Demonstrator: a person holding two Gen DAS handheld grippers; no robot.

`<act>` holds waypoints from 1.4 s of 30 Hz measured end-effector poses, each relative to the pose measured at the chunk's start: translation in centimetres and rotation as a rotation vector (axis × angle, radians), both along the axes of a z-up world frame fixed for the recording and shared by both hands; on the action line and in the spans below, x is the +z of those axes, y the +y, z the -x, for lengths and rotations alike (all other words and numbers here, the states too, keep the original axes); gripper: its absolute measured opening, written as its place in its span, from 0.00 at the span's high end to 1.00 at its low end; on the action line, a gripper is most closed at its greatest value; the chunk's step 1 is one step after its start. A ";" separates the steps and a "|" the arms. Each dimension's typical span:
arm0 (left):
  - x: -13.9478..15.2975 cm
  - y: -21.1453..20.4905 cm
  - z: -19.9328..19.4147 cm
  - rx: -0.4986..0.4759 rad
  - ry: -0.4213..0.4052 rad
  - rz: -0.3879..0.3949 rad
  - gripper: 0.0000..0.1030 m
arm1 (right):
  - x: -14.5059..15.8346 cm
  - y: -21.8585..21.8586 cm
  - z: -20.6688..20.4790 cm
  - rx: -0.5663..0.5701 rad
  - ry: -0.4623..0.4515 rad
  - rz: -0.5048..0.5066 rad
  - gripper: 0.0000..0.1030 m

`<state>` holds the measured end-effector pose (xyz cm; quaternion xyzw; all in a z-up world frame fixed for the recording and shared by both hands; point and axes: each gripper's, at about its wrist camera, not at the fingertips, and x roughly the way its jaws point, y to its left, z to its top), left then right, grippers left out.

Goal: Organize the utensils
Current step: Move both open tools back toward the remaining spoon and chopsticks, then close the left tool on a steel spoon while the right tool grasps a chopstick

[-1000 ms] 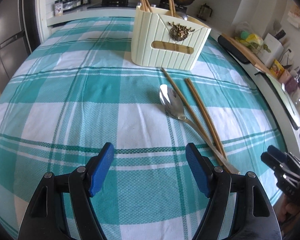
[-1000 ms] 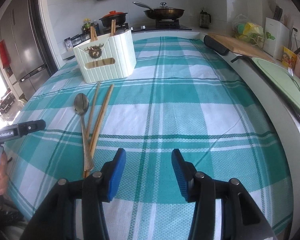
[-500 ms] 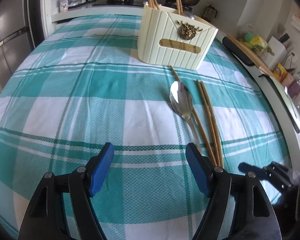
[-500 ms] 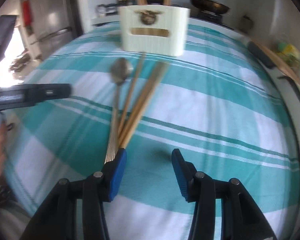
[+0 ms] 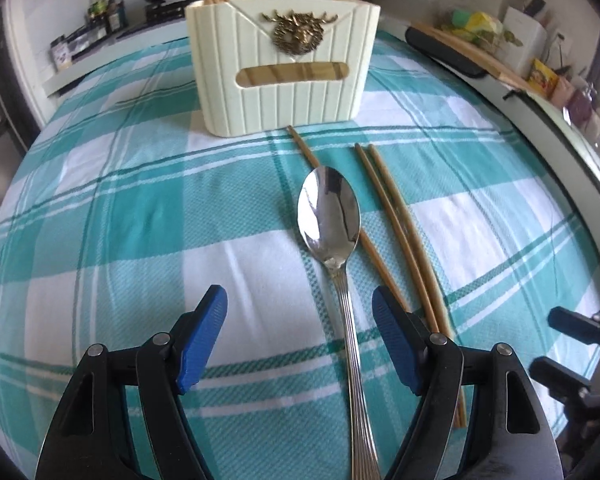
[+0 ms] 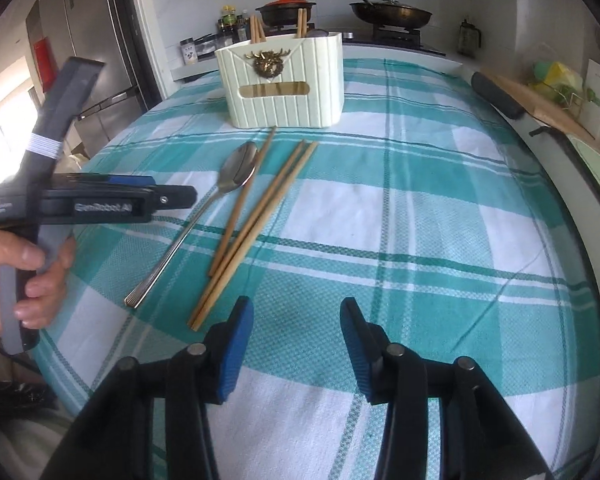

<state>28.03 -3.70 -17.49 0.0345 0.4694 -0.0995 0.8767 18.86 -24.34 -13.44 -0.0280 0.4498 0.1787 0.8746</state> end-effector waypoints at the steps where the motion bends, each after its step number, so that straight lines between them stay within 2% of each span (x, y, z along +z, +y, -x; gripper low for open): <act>1: -0.4 -0.3 -0.5 -0.006 0.006 -0.019 0.26 | 0.2 -0.1 0.1 -0.006 -0.005 -0.004 0.55; 5: -1.0 -0.9 -2.0 -0.019 0.006 -0.054 0.24 | 0.8 -0.2 0.5 -0.016 -0.022 -0.010 0.55; 12: -0.8 -1.2 -4.4 -0.022 0.007 -0.022 0.30 | 1.0 -0.7 0.5 -0.036 -0.023 -0.013 0.55; 19: -0.6 -1.7 -4.6 -0.067 -0.027 -0.004 0.59 | 0.5 -1.1 -0.3 -0.073 0.009 -0.013 0.55; 23: -0.7 -1.5 -4.2 -0.099 -0.050 0.005 0.60 | 0.0 -1.7 -0.8 -0.104 0.034 -0.025 0.55; 31: -0.4 -0.7 -2.3 -0.197 -0.028 -0.008 0.59 | -0.2 -2.5 -1.6 -0.124 0.065 -0.023 0.55; 36: -0.2 -1.0 -2.7 -0.172 -0.010 -0.016 0.57 | -0.8 -1.8 -3.9 -0.097 0.106 -0.045 0.55; 40: -0.3 -1.0 -2.9 -0.115 0.011 -0.026 0.52 | -1.0 -0.3 -7.3 -0.070 0.139 -0.082 0.56; 42: -0.4 -0.8 -3.0 -0.070 0.023 -0.019 0.52 | -1.0 0.7 -9.1 -0.054 0.157 -0.111 0.62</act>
